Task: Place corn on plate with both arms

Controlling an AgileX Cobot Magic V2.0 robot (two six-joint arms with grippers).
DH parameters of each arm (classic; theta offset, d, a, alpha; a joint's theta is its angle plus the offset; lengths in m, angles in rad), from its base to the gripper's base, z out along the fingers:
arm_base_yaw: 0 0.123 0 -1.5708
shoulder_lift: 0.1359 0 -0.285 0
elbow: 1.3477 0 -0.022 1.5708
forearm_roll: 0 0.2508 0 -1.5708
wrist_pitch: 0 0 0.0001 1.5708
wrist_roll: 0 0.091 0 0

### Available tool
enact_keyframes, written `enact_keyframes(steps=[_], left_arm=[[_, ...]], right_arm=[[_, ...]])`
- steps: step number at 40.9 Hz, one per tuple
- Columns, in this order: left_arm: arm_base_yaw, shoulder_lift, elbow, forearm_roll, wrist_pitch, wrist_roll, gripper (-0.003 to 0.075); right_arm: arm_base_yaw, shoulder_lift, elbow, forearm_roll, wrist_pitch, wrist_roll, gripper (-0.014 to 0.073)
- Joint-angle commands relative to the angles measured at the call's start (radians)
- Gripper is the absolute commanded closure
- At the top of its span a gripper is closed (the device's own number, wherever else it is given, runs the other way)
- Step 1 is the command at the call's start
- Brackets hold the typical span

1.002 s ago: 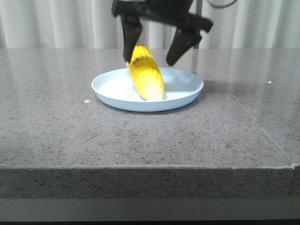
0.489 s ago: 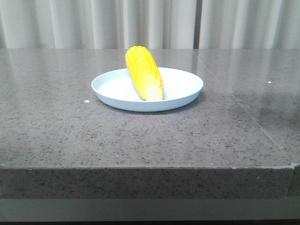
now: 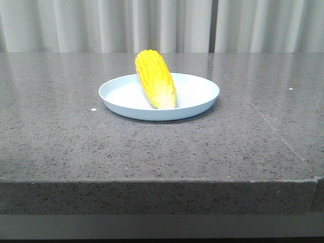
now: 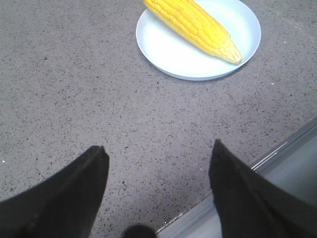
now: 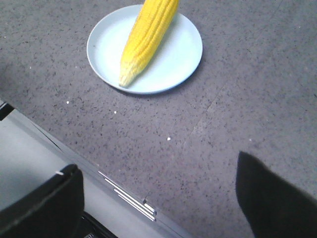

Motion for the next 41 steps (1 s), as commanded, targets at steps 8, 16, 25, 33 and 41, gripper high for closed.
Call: enact_keyframes(steps=[8, 16, 25, 33, 41], left_arm=[[-0.009, 0.001, -0.027, 0.005, -0.070, -0.010, 0.0280], [-0.009, 0.001, -0.027, 0.005, -0.072, -0.010, 0.0280], [-0.009, 0.001, -0.027, 0.007, -0.068, 0.013, 0.0280], [-0.009, 0.001, -0.027, 0.009, -0.068, 0.023, 0.0403], [-0.009, 0.001, -0.027, 0.009, -0.070, 0.023, 0.0703]], right_arm=[[-0.001, -0.174, 0.087, -0.011, -0.035, -0.008, -0.0051], [-0.001, -0.206, 0.112, -0.040, -0.047, -0.009, -0.0051], [-0.001, -0.206, 0.112, -0.041, -0.047, -0.009, 0.0115], [-0.001, -0.206, 0.112, -0.041, -0.047, -0.009, 0.0424], [-0.001, -0.206, 0.112, -0.031, -0.039, -0.009, 0.0641]])
